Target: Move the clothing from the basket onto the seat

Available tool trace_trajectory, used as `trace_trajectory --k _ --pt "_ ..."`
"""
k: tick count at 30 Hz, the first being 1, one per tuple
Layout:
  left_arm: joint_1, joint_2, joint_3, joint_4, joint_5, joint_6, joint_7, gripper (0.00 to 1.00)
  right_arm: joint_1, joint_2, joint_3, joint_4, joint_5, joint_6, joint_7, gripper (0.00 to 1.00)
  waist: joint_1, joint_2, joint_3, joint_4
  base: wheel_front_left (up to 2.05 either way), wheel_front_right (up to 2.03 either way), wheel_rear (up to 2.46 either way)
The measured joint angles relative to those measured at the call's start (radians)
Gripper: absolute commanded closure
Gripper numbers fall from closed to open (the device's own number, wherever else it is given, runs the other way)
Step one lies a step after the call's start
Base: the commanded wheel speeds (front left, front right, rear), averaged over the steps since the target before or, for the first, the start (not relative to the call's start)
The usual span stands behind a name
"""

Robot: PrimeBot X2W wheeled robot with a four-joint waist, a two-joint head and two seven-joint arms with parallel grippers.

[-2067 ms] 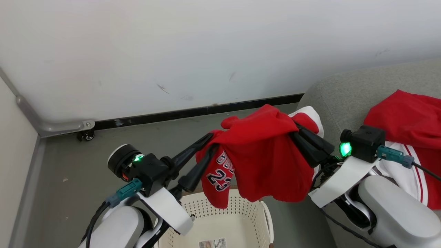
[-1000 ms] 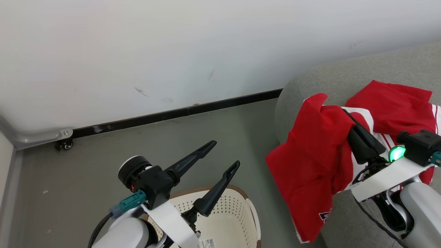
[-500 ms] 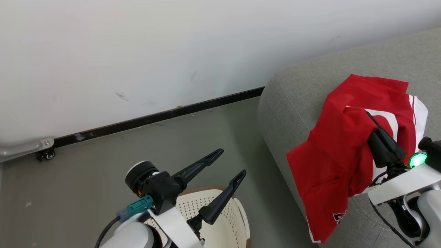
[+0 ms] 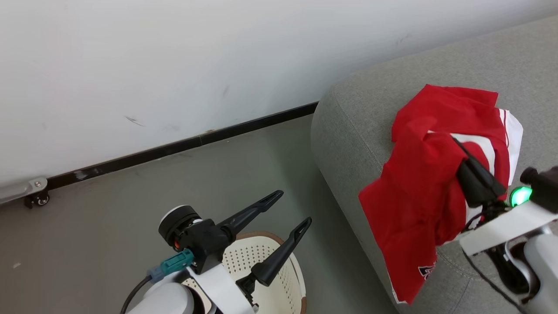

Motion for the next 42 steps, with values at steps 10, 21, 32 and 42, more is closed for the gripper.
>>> trace_trajectory --k 10,21,32,42 --pt "-0.002 0.025 0.003 -0.01 0.007 0.0 0.002 0.0 -0.187 -0.061 -0.054 0.0 0.001 0.0 0.04 1.0 0.0 0.0 0.031 -0.008 0.0 0.0 0.0" --pt "-0.008 0.045 0.021 -0.055 0.016 0.005 0.011 0.0 -0.385 -0.141 -0.19 0.086 0.037 0.0 0.114 1.0 0.0 0.0 0.076 -0.003 0.0 0.0 0.0" --pt "-0.037 0.061 0.024 -0.106 0.035 0.011 0.036 0.0 -0.464 -0.235 -0.333 0.21 0.064 0.0 0.149 1.0 0.0 0.0 0.127 0.007 0.0 0.0 0.0" --pt "-0.064 0.08 0.035 -0.149 0.045 0.026 0.063 0.0 -0.462 -0.288 -0.384 0.309 0.089 0.0 0.156 1.0 0.0 0.0 0.177 0.013 0.0 0.0 0.0"
